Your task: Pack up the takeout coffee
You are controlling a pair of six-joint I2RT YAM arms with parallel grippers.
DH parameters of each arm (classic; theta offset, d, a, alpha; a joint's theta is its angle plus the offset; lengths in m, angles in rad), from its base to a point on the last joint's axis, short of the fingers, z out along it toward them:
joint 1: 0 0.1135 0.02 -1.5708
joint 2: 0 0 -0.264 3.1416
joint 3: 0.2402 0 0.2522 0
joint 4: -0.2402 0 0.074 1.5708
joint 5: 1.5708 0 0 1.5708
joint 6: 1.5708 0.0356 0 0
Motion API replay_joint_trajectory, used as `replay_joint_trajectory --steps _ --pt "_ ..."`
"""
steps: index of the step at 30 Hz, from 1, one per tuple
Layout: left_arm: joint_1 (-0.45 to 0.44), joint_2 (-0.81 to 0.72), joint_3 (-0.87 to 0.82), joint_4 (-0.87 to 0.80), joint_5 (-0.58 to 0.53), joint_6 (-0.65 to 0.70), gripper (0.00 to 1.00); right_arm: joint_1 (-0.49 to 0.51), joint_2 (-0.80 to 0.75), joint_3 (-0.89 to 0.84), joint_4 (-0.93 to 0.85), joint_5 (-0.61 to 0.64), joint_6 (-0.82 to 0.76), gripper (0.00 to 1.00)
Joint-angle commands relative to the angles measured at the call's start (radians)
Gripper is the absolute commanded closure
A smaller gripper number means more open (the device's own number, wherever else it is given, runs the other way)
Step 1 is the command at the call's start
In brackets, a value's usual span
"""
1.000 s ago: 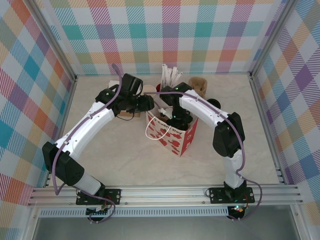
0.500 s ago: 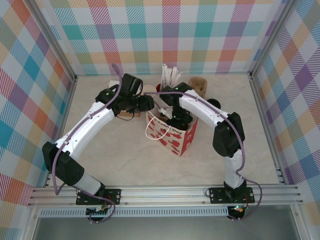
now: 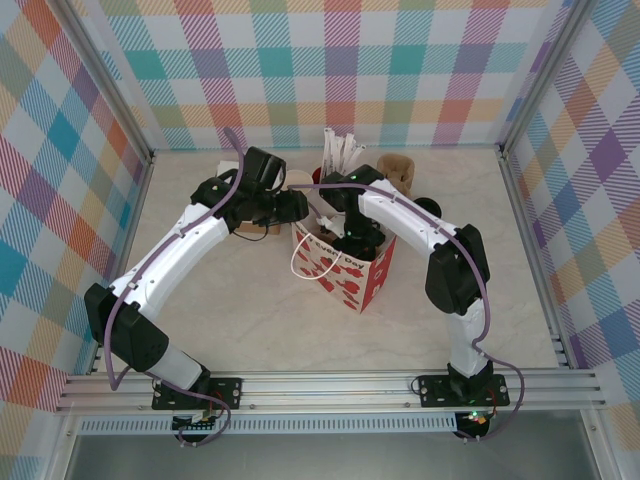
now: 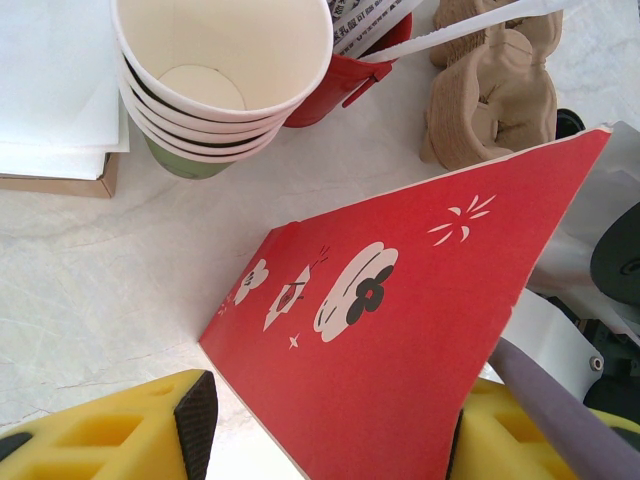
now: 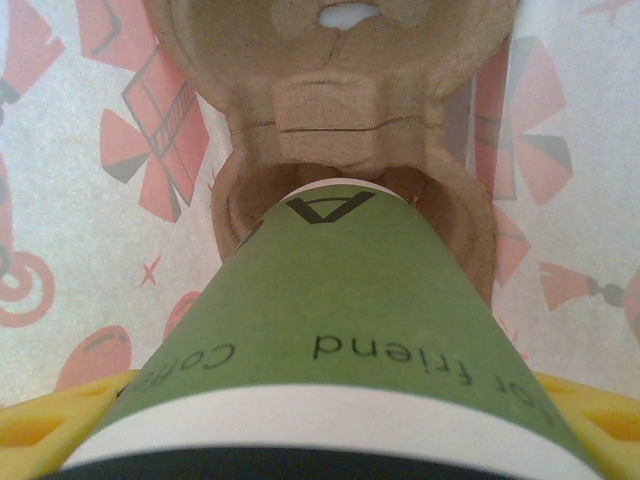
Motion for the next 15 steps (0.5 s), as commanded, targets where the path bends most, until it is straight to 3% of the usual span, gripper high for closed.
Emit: replay_joint_trajectory --steps 1,15 --pt "-0.010 -0.012 0.005 -0.009 -0.004 0.000 0.43 0.006 0.019 0.014 -0.008 -0.014 0.006 0.26" --pt "-0.010 -0.015 0.000 -0.011 -0.007 -0.001 0.43 -0.003 0.044 -0.023 0.057 0.000 0.007 0.26"
